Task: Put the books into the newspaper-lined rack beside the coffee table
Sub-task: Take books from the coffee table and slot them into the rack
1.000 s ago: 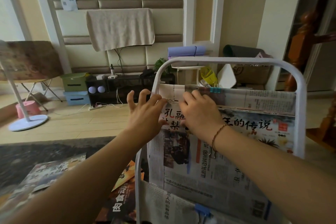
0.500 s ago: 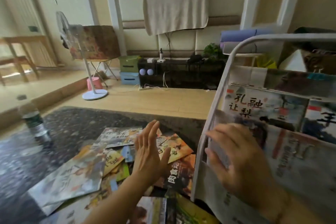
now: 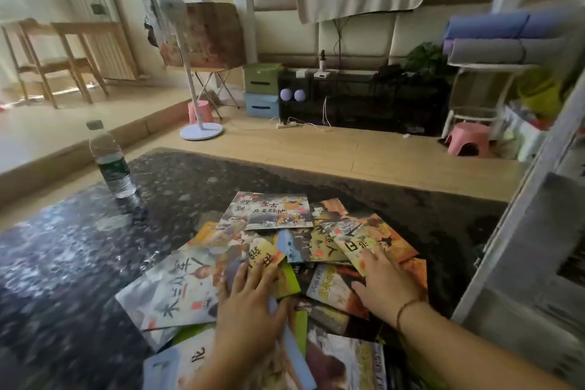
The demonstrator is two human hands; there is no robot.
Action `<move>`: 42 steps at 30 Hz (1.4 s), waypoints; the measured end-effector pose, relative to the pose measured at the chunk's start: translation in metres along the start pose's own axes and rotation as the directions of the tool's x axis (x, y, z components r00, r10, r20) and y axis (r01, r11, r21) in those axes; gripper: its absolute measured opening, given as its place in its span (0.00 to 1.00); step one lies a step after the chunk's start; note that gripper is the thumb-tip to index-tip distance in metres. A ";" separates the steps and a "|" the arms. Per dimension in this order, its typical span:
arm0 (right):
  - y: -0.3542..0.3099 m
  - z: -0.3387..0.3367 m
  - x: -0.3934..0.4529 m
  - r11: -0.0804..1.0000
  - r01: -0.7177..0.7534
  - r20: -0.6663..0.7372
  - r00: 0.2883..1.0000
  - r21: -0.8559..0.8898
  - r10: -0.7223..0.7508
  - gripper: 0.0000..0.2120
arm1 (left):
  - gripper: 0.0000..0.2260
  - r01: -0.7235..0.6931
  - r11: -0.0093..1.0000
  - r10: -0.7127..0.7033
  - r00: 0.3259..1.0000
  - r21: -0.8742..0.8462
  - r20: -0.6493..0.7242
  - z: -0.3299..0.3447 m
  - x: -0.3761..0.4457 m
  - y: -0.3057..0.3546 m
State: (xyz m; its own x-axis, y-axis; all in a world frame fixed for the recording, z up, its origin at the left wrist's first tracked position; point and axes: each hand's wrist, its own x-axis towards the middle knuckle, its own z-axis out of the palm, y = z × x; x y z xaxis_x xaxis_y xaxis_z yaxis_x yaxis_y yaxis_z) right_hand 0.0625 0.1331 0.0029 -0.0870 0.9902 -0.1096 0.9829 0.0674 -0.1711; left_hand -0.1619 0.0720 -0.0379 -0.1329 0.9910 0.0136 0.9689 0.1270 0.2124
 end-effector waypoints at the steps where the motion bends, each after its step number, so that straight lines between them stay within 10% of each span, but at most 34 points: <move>1: 0.001 0.003 0.008 1.000 -0.012 0.017 1.000 -0.005 0.012 0.25 | 0.34 -0.007 1.000 0.007 1.000 -0.008 -0.017 -0.001 -0.001 0.001; 8: -0.006 0.017 0.018 0.874 0.155 -0.064 0.976 -0.460 -0.207 0.17 | 0.29 -0.089 0.993 0.076 0.983 -0.071 -0.166 0.000 -0.004 0.001; 14: -0.042 -0.012 -0.023 0.672 0.443 0.076 0.862 -0.594 -0.501 0.24 | 0.10 -0.519 0.852 0.436 0.781 -0.075 -0.448 0.009 -0.034 0.015; 19: -0.096 -0.054 -0.086 0.650 0.513 0.119 0.827 -0.561 -0.550 0.15 | 0.25 -0.236 0.734 0.120 0.968 -0.637 -0.220 -0.011 -0.075 0.084; 22: -0.118 -0.072 -0.111 0.702 0.554 0.095 0.810 -0.447 -0.579 0.13 | 0.14 -0.048 0.559 0.031 0.999 -0.828 -0.037 -0.069 -0.092 0.086; 25: -0.123 -0.082 -0.124 0.767 0.557 -0.035 0.802 -0.320 -0.597 0.10 | 0.14 0.060 0.597 -0.136 0.990 -0.800 -0.027 -0.063 -0.095 0.094; 27: -0.112 -0.092 -0.130 0.790 0.564 -0.192 0.770 -0.241 -0.608 0.11 | 0.10 0.137 0.395 -0.298 0.954 -0.908 0.014 -0.066 -0.107 0.100; 31: -0.058 -0.131 -0.133 0.770 0.601 -0.535 0.587 -0.214 -0.607 0.19 | 0.10 -0.042 0.288 -0.084 0.994 -0.957 -0.069 -0.072 -0.126 0.065; 37: 0.009 -0.168 -0.148 0.814 0.537 -0.023 0.837 0.219 -0.546 0.16 | 0.10 -0.204 0.428 0.346 0.937 -0.880 -0.049 -0.115 -0.117 0.058; 42: 0.055 -0.158 -0.175 0.720 0.400 -0.212 0.916 0.568 -0.341 0.03 | 0.15 -0.248 0.339 0.195 0.962 -0.907 -0.190 -0.130 -0.111 0.085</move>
State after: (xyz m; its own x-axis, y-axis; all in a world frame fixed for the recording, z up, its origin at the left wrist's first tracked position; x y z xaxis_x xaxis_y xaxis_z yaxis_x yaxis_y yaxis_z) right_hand 0.1572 -0.0171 0.1671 -0.3806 0.9097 0.1658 0.5805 0.3746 -0.7229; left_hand -0.0919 -0.0326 0.1056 0.0217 0.9705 0.2401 0.1723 -0.2402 0.9553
